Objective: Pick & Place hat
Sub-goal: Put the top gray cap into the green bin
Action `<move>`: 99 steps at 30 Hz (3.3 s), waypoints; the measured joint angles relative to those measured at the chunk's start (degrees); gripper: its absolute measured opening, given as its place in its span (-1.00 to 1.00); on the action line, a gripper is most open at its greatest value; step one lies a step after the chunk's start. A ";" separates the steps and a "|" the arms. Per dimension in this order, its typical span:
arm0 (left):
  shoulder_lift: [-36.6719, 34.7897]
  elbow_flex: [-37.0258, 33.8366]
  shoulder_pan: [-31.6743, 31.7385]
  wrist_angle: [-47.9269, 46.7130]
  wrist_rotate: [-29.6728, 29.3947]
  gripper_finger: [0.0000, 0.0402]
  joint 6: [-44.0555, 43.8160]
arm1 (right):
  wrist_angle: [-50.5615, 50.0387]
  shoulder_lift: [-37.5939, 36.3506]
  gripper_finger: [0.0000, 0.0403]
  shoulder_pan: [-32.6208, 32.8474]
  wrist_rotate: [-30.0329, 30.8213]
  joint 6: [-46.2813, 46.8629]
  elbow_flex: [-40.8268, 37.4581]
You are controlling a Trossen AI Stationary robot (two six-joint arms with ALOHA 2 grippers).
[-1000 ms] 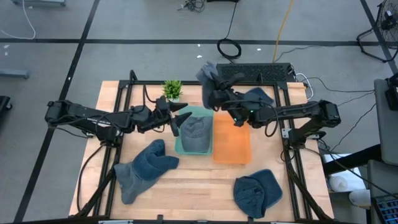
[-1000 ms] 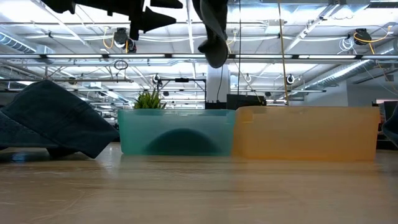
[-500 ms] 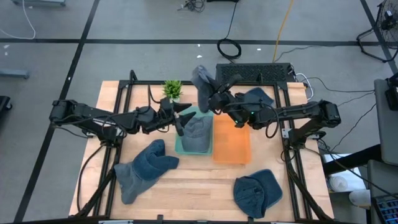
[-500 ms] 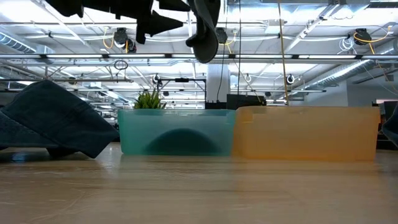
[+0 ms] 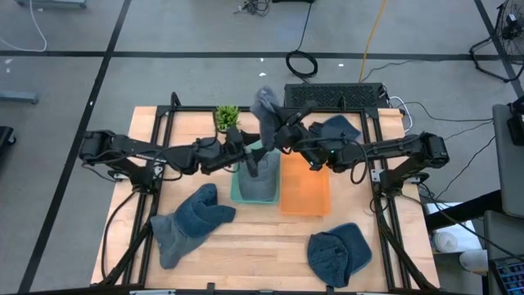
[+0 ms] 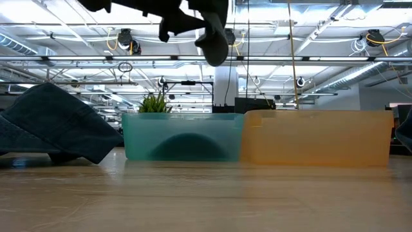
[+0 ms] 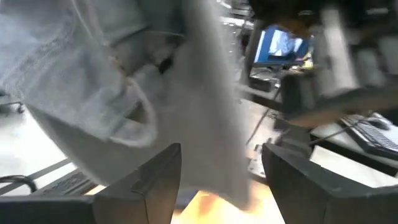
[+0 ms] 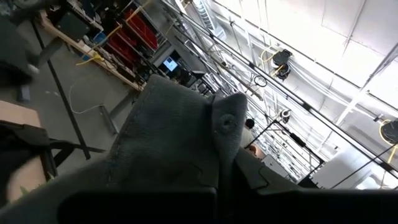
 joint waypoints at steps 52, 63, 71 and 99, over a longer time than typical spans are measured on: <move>-21.82 1.03 0.38 -34.83 -1.43 -0.96 9.08 | -4.51 -0.66 0.50 0.90 21.74 6.17 -8.35; -29.54 0.99 -3.67 -41.82 -1.34 -0.96 15.65 | -4.93 -0.68 0.50 0.92 11.37 29.72 -19.67; -34.37 0.98 -4.87 -45.06 -1.33 -0.96 21.27 | -4.90 -0.68 0.49 0.90 -3.67 38.66 -26.01; -40.38 -4.87 3.23 -30.31 41.77 -0.97 33.61 | 24.33 -0.68 0.40 -14.12 -70.48 68.94 -27.91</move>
